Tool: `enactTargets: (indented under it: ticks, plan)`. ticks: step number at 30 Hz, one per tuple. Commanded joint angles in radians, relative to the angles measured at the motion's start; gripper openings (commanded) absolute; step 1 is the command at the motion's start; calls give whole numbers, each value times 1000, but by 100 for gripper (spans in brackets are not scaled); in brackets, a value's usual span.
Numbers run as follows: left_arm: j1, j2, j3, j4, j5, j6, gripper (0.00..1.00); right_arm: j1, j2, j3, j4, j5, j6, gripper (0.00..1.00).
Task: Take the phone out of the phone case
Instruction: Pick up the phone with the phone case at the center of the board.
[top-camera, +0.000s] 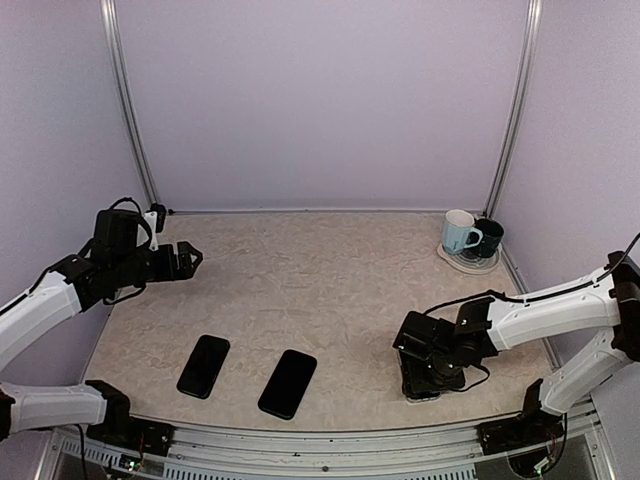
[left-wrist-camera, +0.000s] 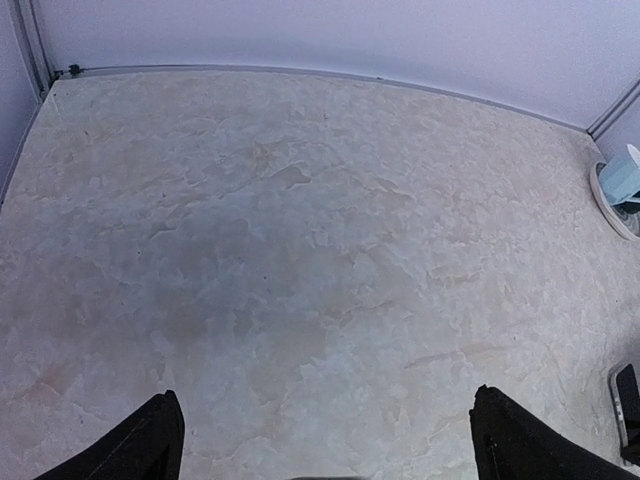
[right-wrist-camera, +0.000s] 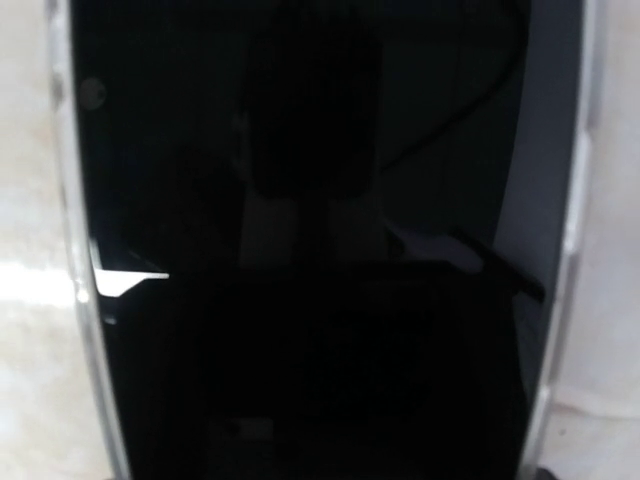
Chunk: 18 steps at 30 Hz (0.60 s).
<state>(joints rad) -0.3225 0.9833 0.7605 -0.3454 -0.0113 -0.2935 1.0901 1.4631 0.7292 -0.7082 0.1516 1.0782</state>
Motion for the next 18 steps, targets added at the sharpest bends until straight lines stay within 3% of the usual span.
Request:
enactTargets:
  ticks: [1, 6, 10, 18]
  plan:
    - [-26, -1, 2, 25, 77, -42, 99, -6, -16, -76, 125, 82, -103, 50]
    - [-59, 18, -5, 38, 219, -130, 98, -6, -41, -57, 326, 73, -287, 43]
    - [-112, 52, -20, 101, 337, -235, 95, -6, -20, -31, 386, 82, -370, 41]
    - [-317, 202, 3, 216, 291, -407, 88, -10, -53, 15, 485, 119, -542, 38]
